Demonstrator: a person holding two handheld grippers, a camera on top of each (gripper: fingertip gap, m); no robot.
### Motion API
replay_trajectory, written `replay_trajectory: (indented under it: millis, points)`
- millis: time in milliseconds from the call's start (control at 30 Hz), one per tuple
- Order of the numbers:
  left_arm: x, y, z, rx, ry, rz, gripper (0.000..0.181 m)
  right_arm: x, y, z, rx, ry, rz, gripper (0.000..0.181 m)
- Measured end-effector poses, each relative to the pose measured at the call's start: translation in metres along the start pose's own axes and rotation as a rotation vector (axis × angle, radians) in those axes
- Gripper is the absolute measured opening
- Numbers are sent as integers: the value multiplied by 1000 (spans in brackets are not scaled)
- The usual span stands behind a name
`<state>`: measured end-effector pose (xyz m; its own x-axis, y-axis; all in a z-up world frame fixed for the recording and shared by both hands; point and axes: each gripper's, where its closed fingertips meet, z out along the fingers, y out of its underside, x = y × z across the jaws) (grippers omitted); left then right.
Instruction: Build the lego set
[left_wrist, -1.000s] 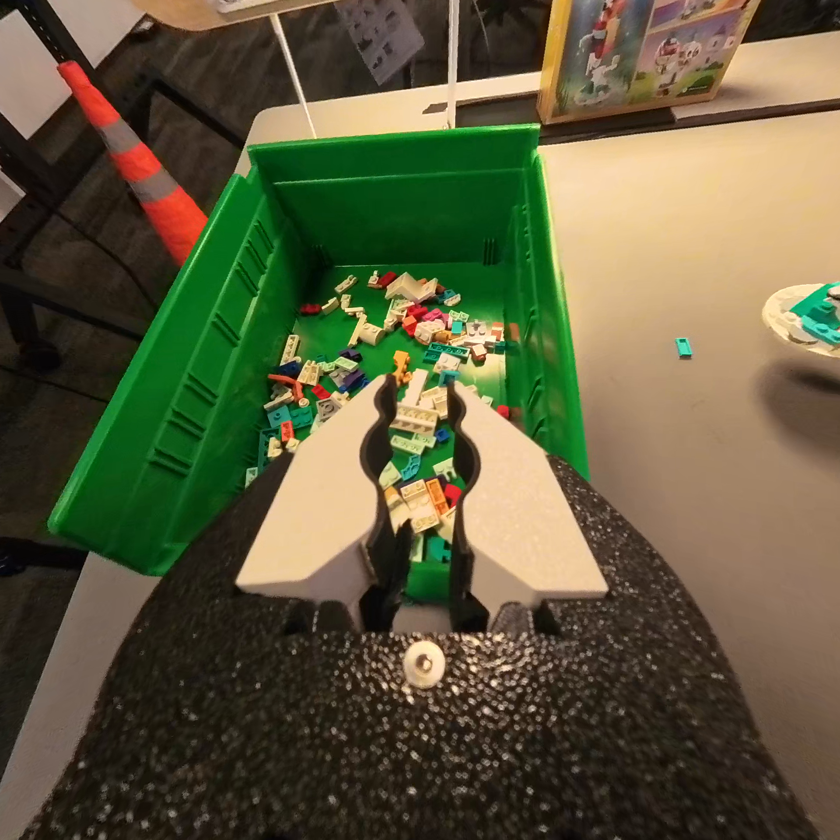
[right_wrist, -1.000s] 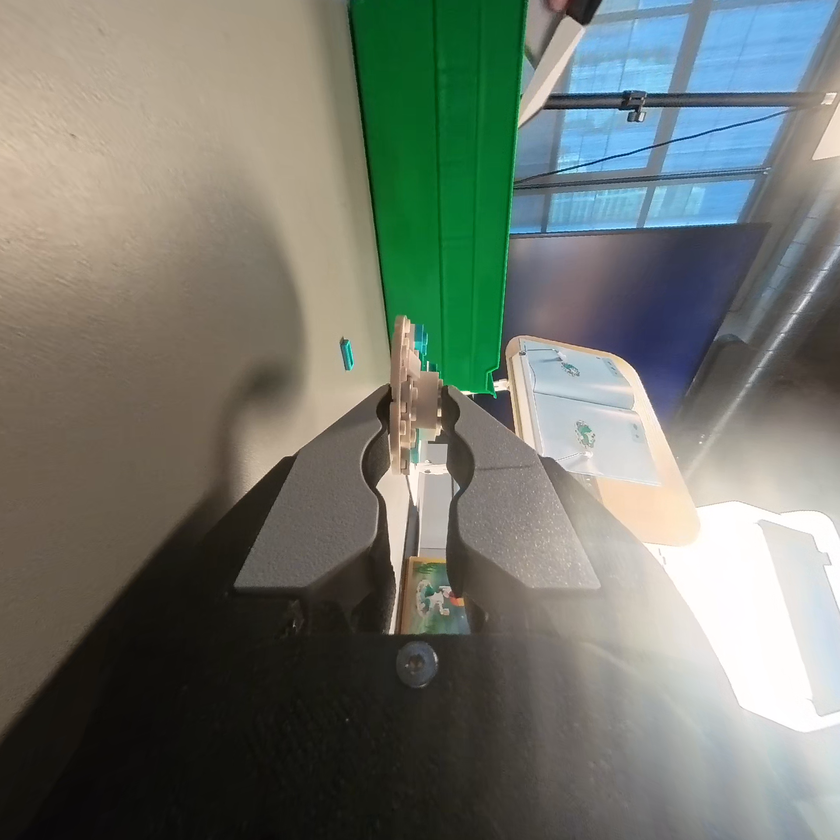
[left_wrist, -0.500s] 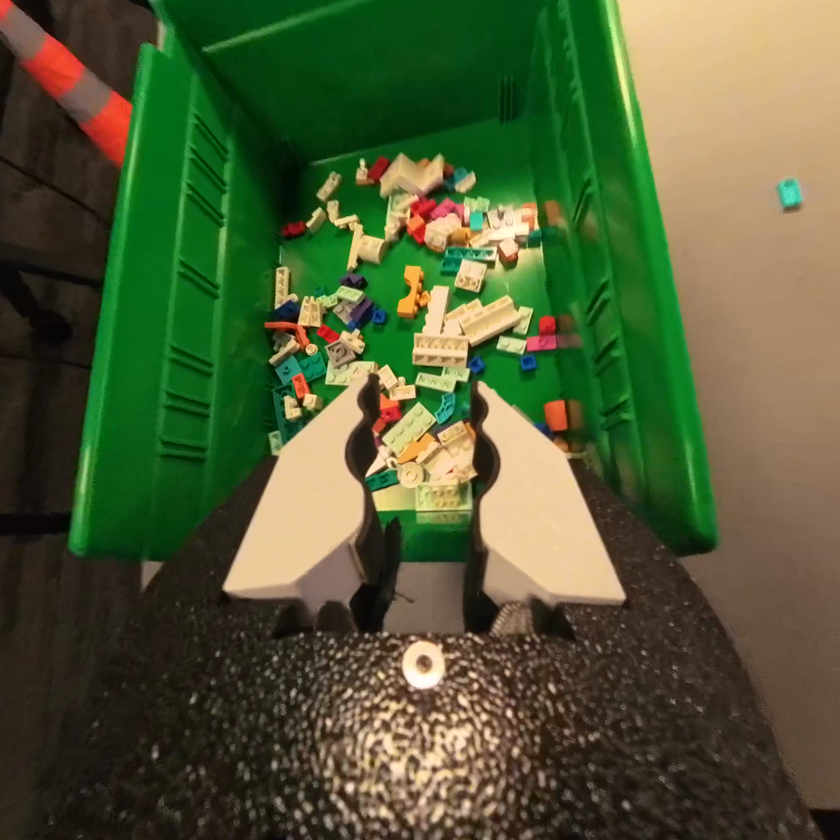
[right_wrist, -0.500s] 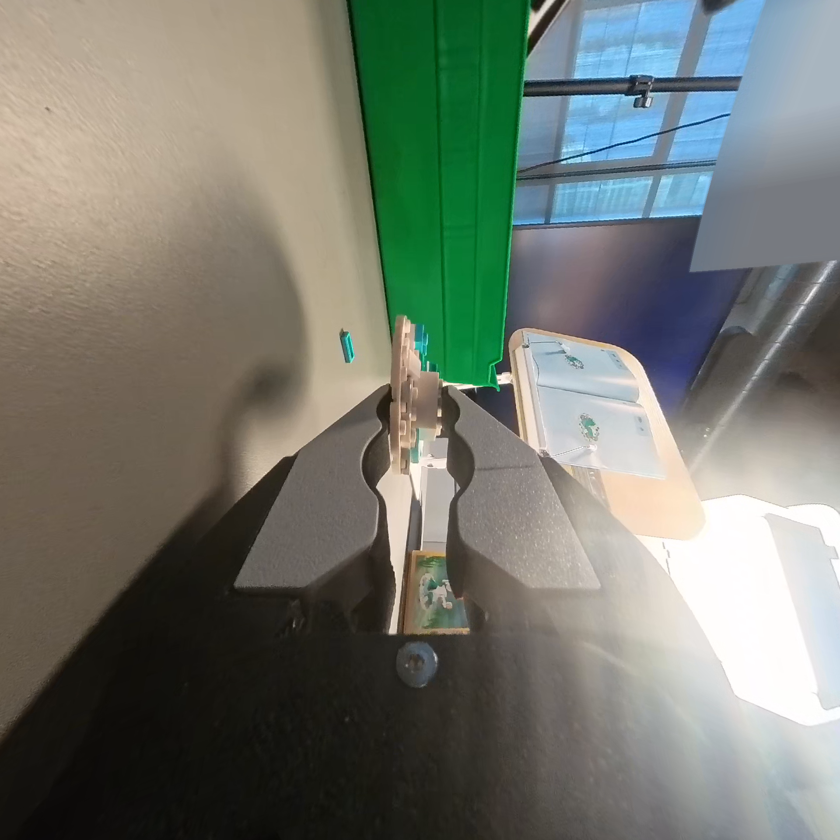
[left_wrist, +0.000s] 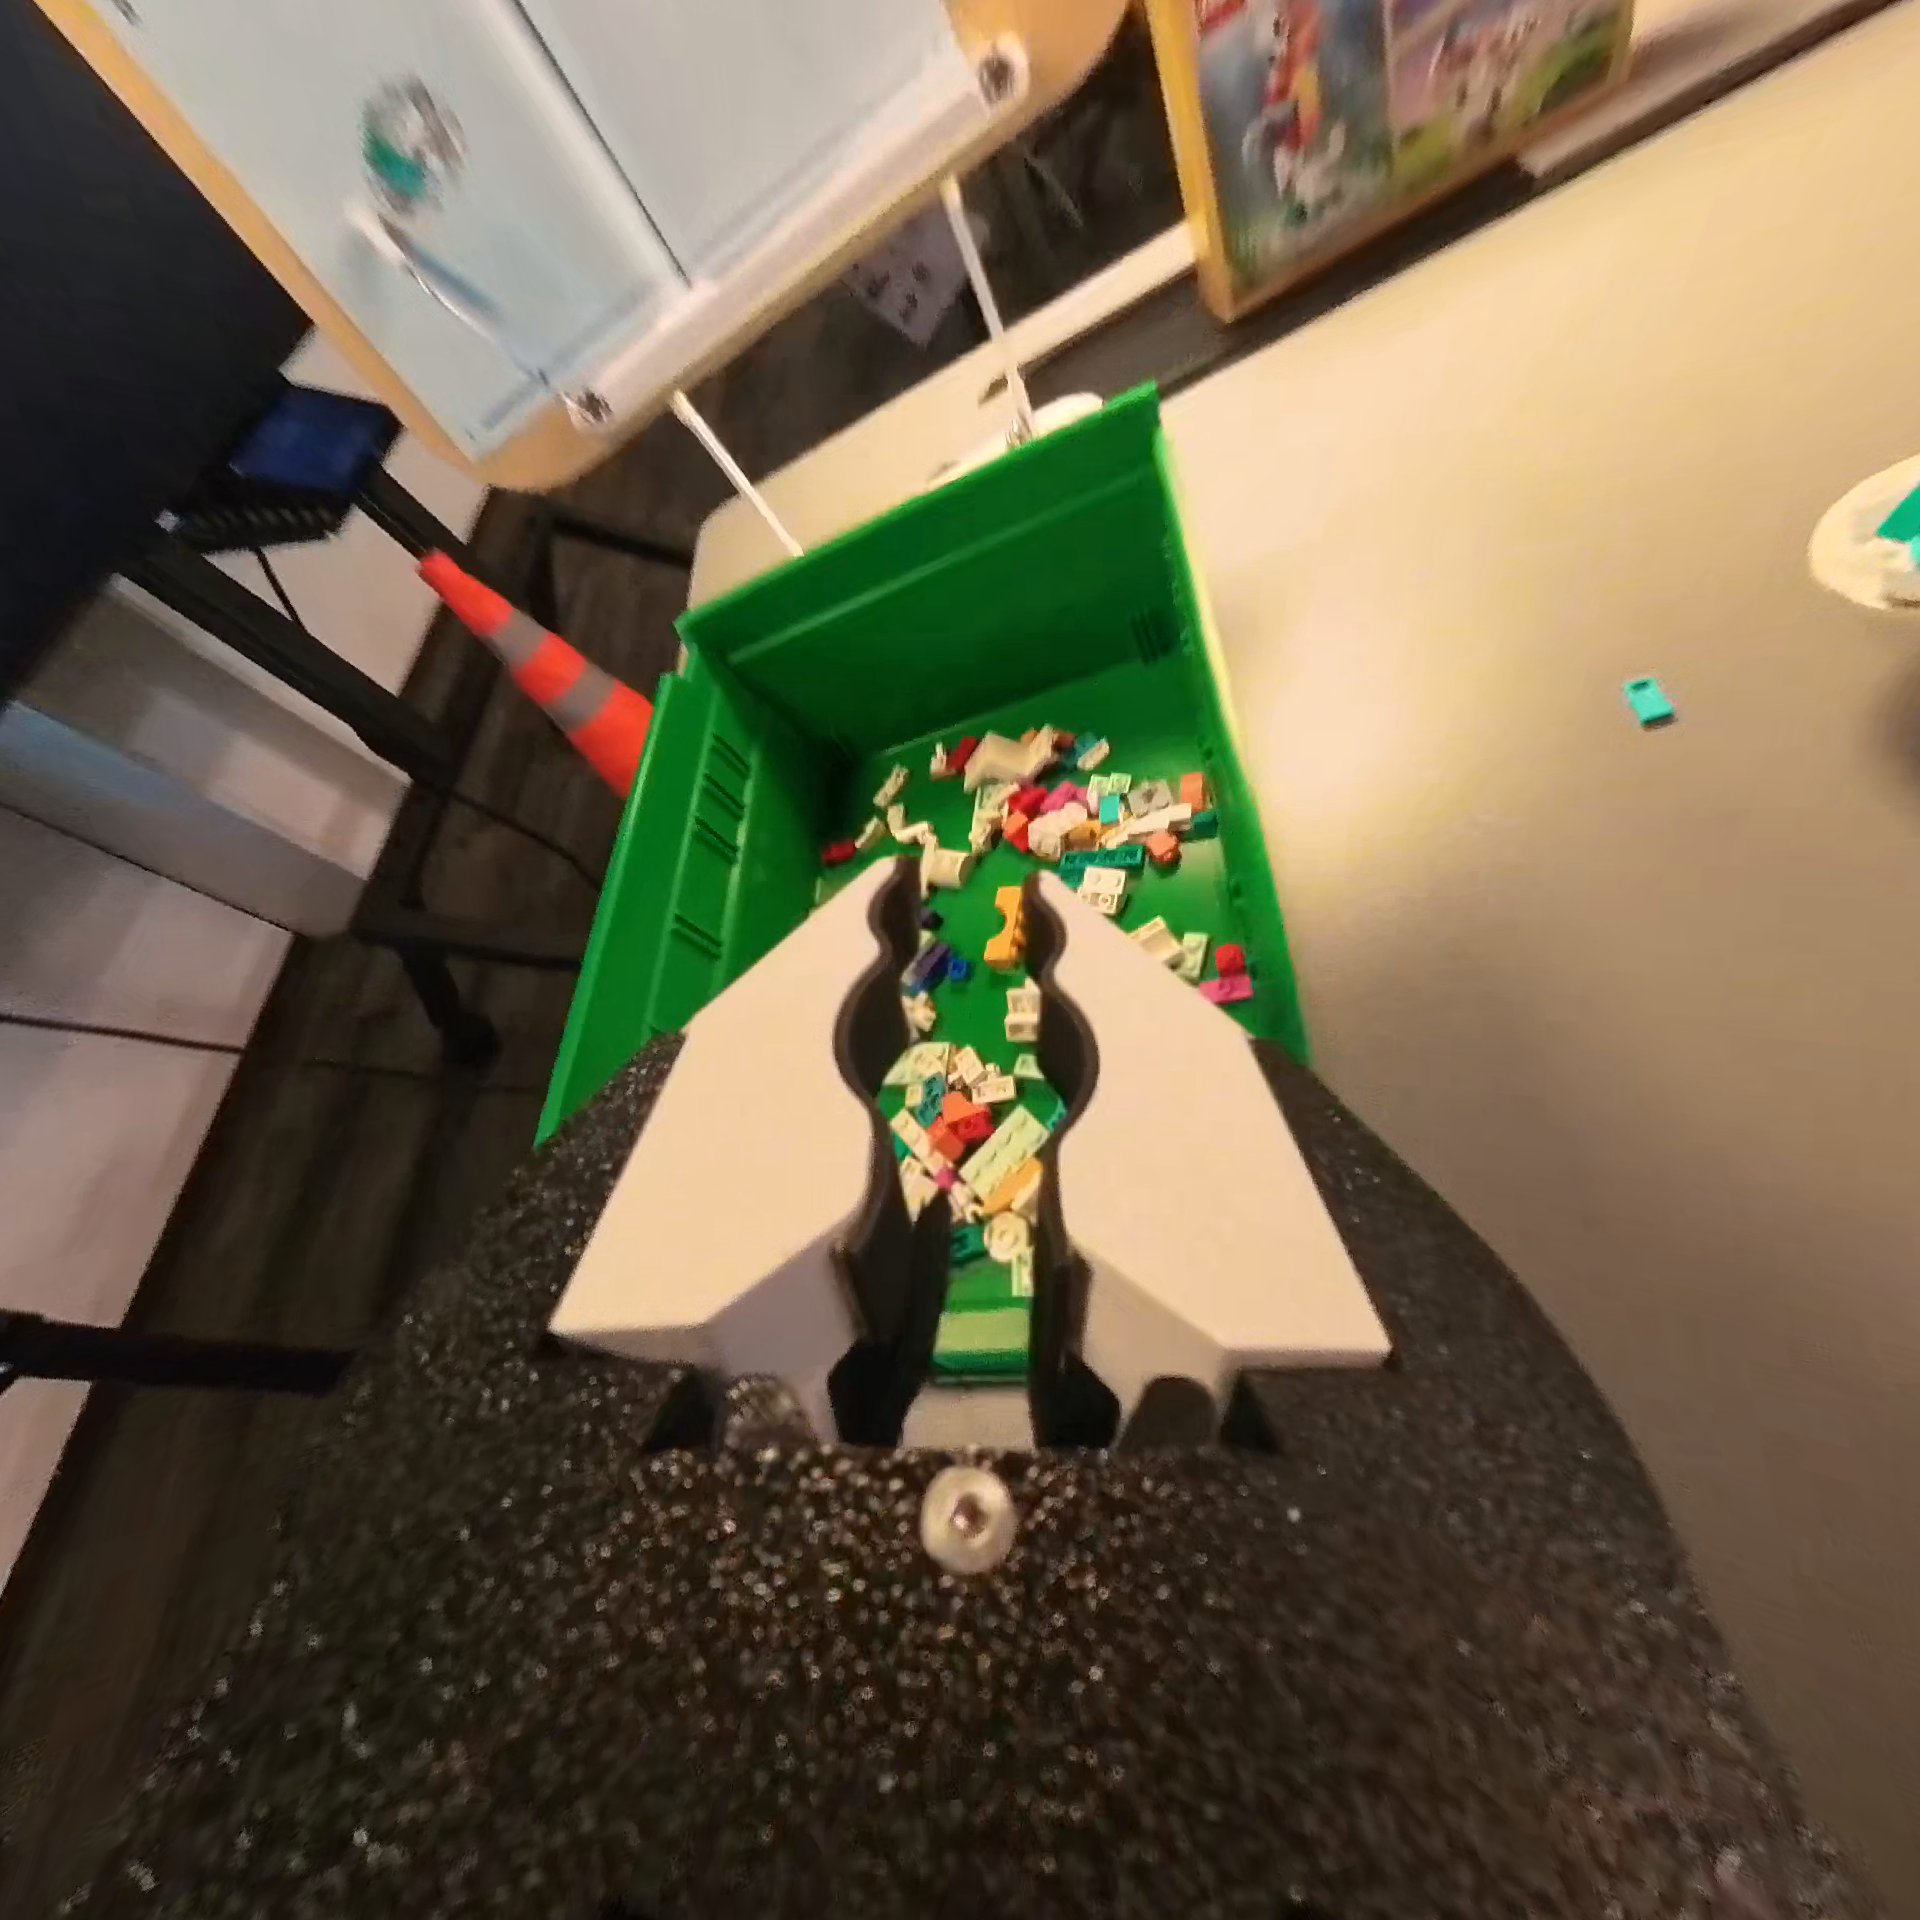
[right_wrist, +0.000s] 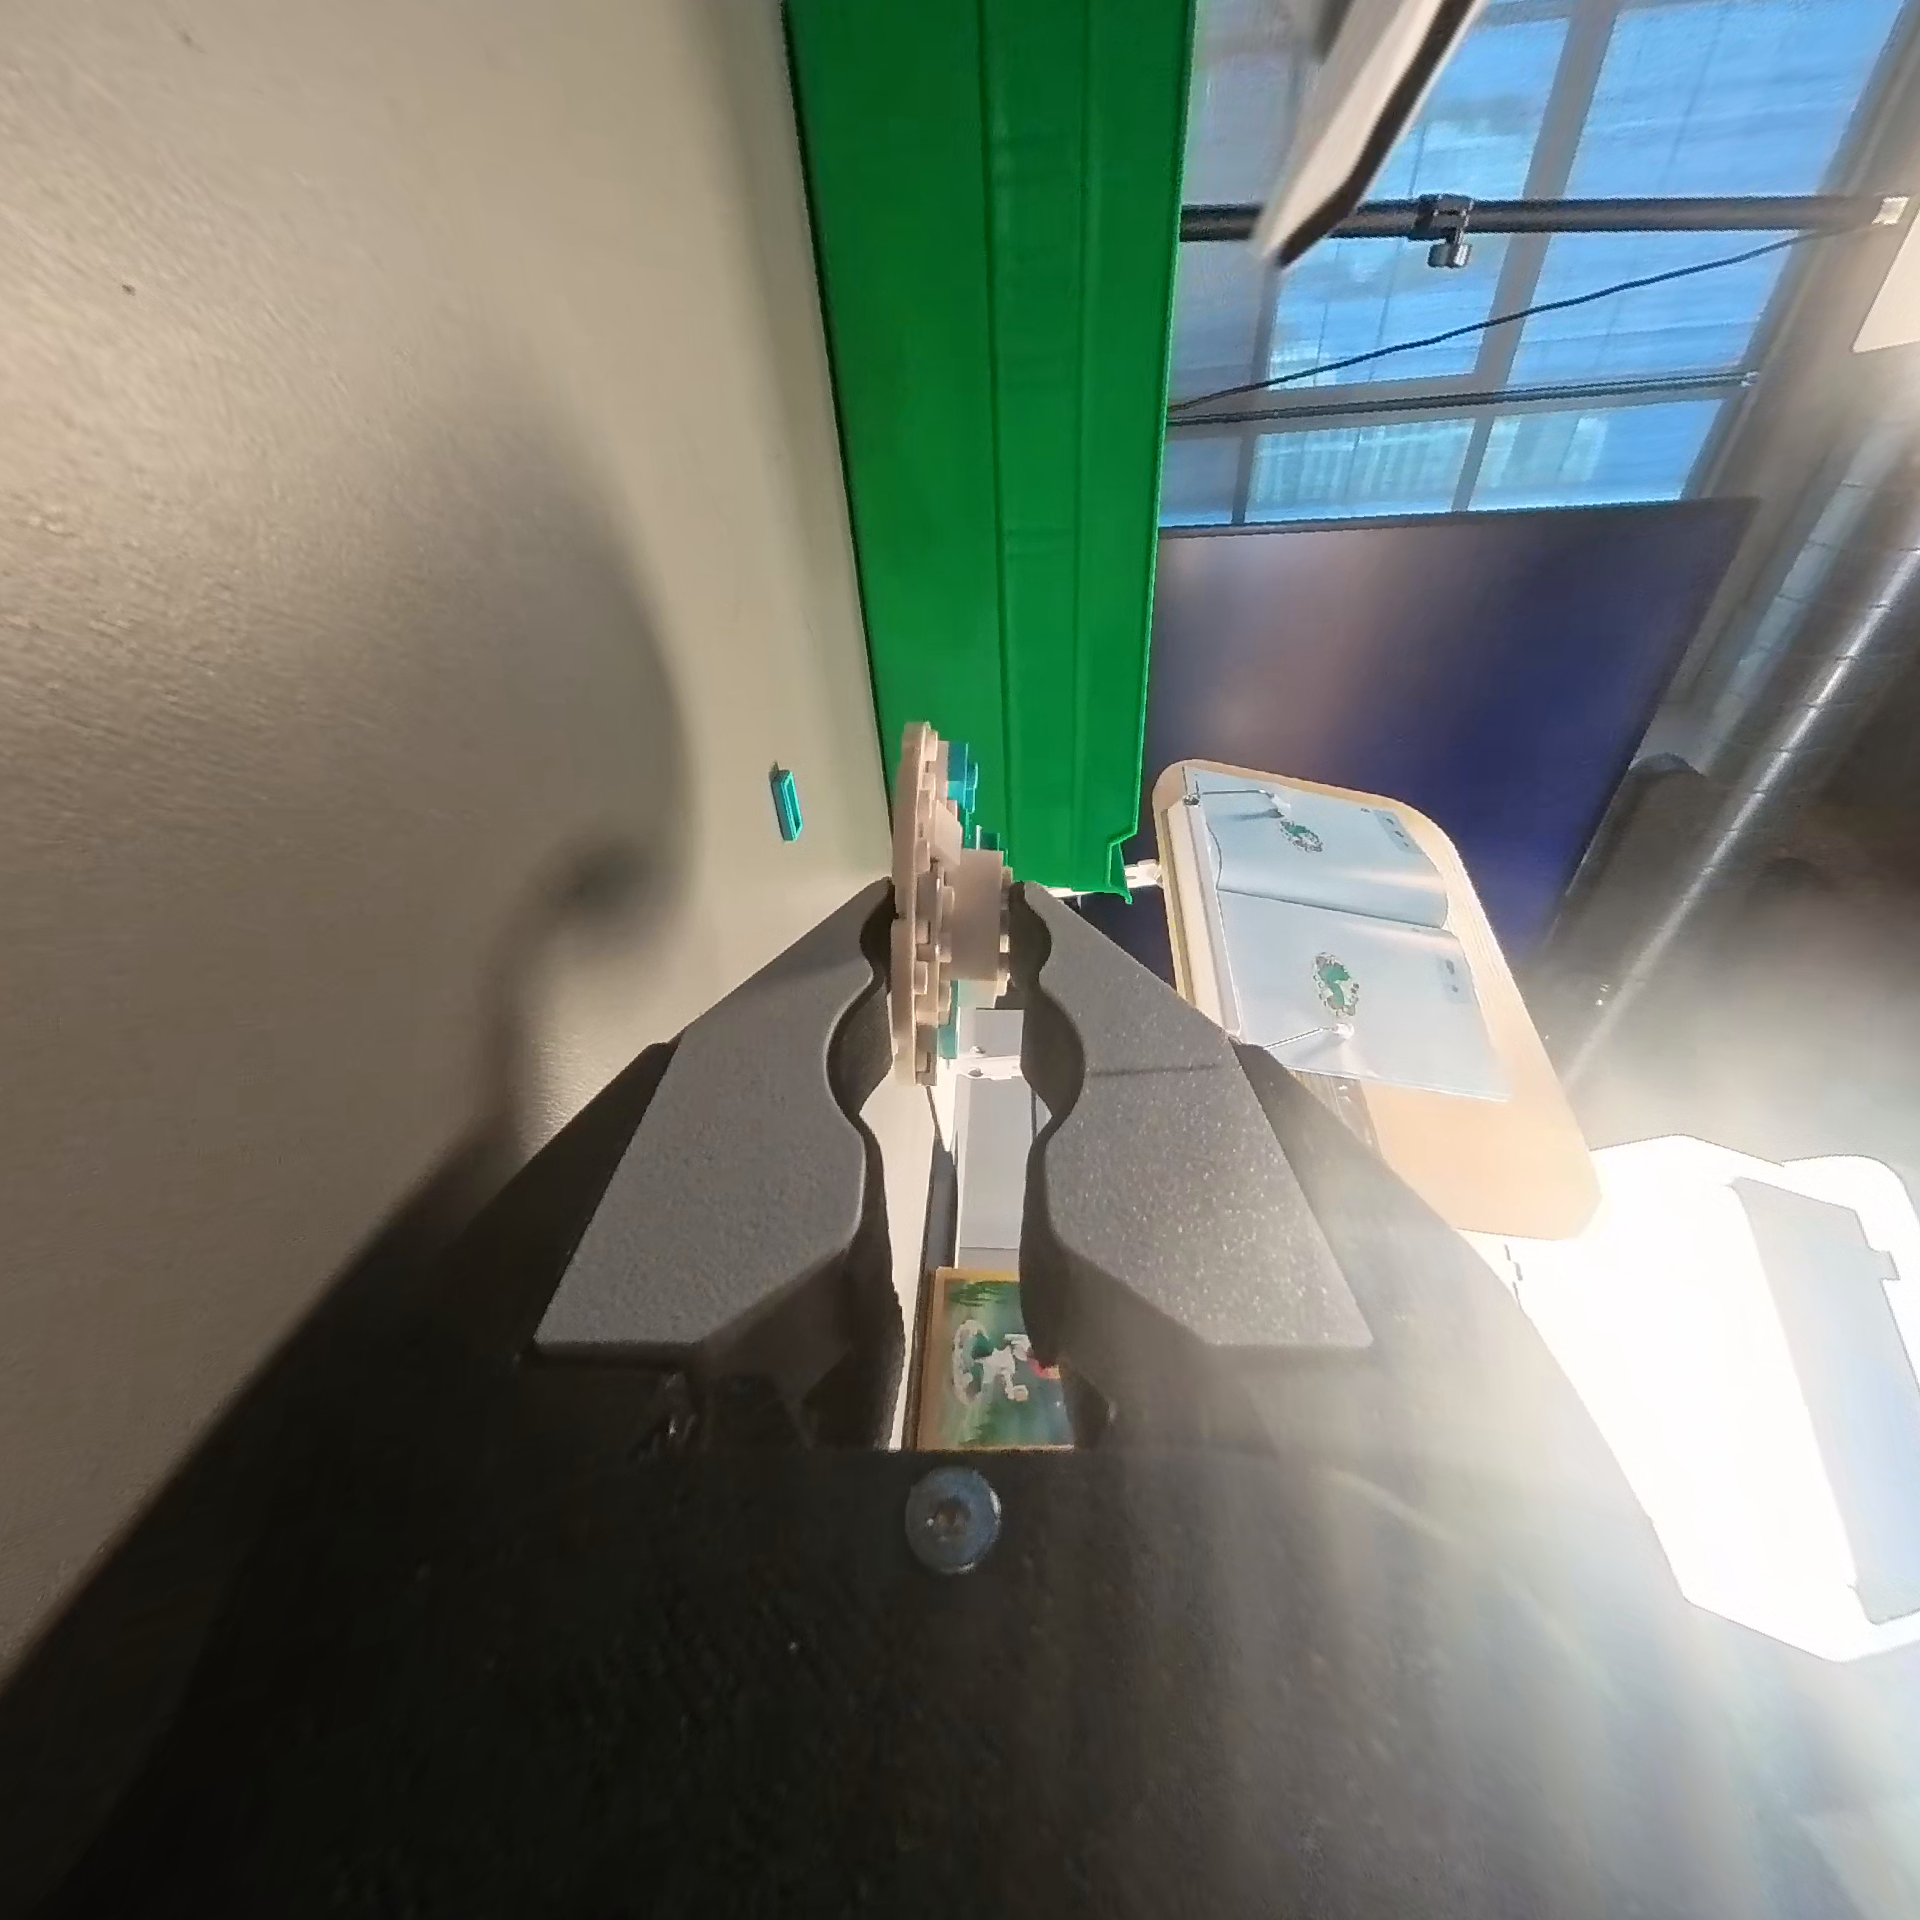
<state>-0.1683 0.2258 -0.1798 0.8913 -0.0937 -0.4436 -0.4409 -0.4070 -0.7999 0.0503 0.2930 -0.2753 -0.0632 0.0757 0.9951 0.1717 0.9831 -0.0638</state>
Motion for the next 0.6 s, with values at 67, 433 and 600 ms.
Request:
replay_trajectory:
  millis: [67,433,600]
  points:
    - [-1,-3,-8,34,-30,7,14,0,0,0,0,1,0,19]
    - [3,-1,-24,79,-11,-27,11,0,0,0,-3,-3,-10,18]
    - [13,3,-21,68,48,-62,12,-1,0,0,-1,-4,-10,19]
